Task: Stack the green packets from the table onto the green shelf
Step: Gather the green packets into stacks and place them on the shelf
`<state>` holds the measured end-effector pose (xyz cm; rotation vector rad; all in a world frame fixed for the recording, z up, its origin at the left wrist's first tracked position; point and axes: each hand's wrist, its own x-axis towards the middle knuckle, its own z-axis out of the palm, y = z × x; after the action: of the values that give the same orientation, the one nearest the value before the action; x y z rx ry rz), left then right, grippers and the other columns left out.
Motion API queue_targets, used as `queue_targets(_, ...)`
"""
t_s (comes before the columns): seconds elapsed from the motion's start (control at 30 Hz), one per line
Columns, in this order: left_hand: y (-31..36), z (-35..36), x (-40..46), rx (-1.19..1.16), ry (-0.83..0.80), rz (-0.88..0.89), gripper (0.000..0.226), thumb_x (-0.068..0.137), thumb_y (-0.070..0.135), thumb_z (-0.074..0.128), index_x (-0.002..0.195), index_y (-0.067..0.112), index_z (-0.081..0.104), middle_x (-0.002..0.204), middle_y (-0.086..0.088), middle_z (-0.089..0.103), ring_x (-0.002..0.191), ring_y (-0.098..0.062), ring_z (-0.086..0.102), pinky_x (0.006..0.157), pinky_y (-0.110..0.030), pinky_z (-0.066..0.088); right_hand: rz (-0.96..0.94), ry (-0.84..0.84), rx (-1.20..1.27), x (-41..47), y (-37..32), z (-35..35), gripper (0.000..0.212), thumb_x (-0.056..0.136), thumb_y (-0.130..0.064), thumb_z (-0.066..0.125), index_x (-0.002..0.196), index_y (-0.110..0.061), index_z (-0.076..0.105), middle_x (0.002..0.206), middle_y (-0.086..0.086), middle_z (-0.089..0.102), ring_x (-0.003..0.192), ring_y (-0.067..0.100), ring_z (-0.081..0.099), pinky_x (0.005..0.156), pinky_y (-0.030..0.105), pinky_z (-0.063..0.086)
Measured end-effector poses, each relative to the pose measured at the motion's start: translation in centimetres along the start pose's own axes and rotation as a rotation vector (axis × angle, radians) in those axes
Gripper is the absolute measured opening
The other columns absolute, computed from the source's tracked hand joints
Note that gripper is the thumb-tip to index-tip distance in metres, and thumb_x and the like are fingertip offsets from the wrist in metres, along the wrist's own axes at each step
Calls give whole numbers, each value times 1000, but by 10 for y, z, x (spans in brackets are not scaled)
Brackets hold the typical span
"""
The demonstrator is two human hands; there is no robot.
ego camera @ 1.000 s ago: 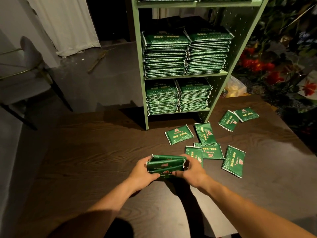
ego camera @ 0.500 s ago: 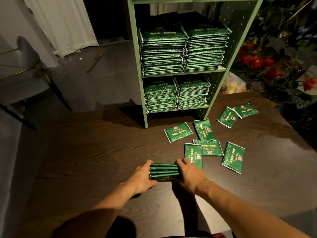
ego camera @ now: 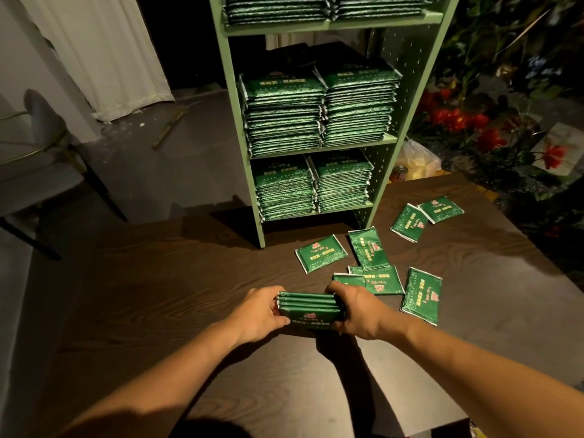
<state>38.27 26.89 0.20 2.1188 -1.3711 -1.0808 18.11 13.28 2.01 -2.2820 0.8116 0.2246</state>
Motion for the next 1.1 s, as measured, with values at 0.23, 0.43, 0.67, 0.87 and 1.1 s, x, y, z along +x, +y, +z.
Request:
queue_targets(0.23, 35, -30, 7, 61, 30, 71, 28, 83, 19, 82, 94, 36, 62, 93, 11, 72, 84, 0, 68, 66, -8, 47, 30, 108, 115, -7, -2, -41, 40, 82, -8, 79, 105, -26, 52, 96, -14, 61, 89, 7, 63, 76, 7, 49)
queue_targets(0.43, 68, -52, 12, 96, 92, 140, 29, 84, 20, 81, 100, 34, 61, 96, 12, 71, 84, 1, 67, 72, -12, 51, -32, 196, 138, -12, -11, -85, 37, 80, -14, 82, 106, -24, 58, 98, -5, 69, 80, 3, 67, 75, 21, 56)
queue_targets(0.67, 112, -85, 2, 188, 95, 190, 38, 89, 29, 76, 124, 24, 61, 90, 3, 73, 75, -8, 67, 74, -29, 58, -79, 249, 145, -25, -23, -133, 39, 79, -14, 84, 101, -34, 57, 93, 3, 73, 77, 14, 72, 74, 33, 61)
queue_targets(0.87, 152, -113, -13, 279, 147, 200, 65, 92, 36, 73, 146, 13, 45, 72, 3, 63, 62, -5, 58, 55, -19, 44, -99, 259, 174, -37, -35, -170, 44, 80, -22, 84, 114, -26, 56, 89, -1, 74, 81, 6, 72, 83, 32, 60)
queue_targets(1.1, 190, -153, -33, 205, 182, 227, 81, 93, 35, 71, 158, 16, 28, 65, -1, 63, 55, -2, 57, 54, -23, 43, -166, 283, 199, -46, -61, -217, 43, 81, -30, 83, 115, -24, 59, 106, 3, 72, 96, 18, 71, 91, 44, 57)
